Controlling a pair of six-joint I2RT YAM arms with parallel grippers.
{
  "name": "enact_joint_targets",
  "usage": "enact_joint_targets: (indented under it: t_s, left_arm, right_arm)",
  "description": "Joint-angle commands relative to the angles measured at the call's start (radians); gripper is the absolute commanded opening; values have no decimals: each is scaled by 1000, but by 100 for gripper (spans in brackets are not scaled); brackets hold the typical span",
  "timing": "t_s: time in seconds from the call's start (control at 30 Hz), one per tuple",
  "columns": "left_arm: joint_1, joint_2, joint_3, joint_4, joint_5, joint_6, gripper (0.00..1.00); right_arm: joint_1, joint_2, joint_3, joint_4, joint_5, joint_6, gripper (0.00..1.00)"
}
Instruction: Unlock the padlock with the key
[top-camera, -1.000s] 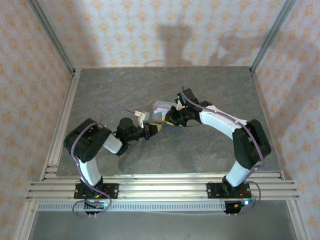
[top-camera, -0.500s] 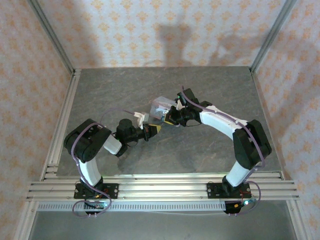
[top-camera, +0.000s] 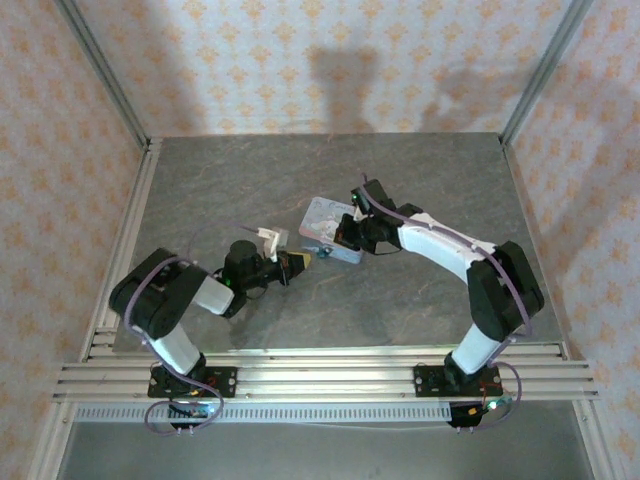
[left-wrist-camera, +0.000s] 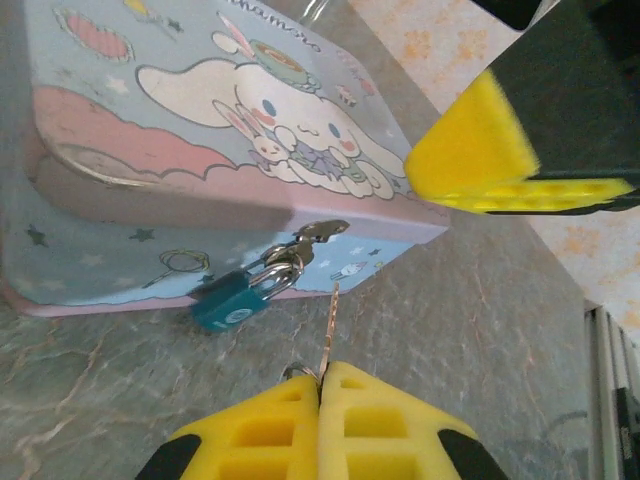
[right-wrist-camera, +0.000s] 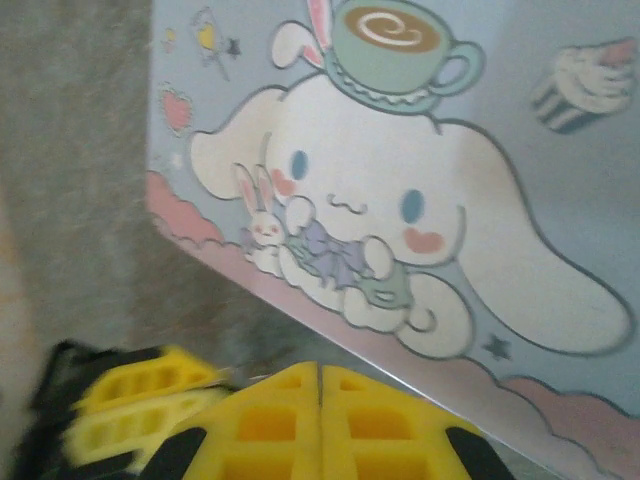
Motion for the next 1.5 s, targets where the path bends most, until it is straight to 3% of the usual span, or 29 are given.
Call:
enact_joint_targets:
  t_s: [0.0,0.1,0.23,0.57,0.9,1.47]
  left_arm:
    - [3,-161,-22,-251,-100,114,0]
    - [4,-312,-33,-436,-163,156,0]
    - [7,-486,-62,-582,-214,181,0]
    - [21,-703,-102,-755,-235,209,0]
    - [32,-734,-117,-758,-214,213,0]
    - [32,-727,-108,-764,-203,230,0]
  right_arm:
    - [115,-54,-10,-86,334,-28,1]
    - [233,-19,-11,-76,515,9,13]
    - [322,105,44,-87,653,91,35]
    - [340,306,155,-59,823,174,49]
    - [330,391,239,-70,907,167,51]
    - [254,435,227,5,854,151,42]
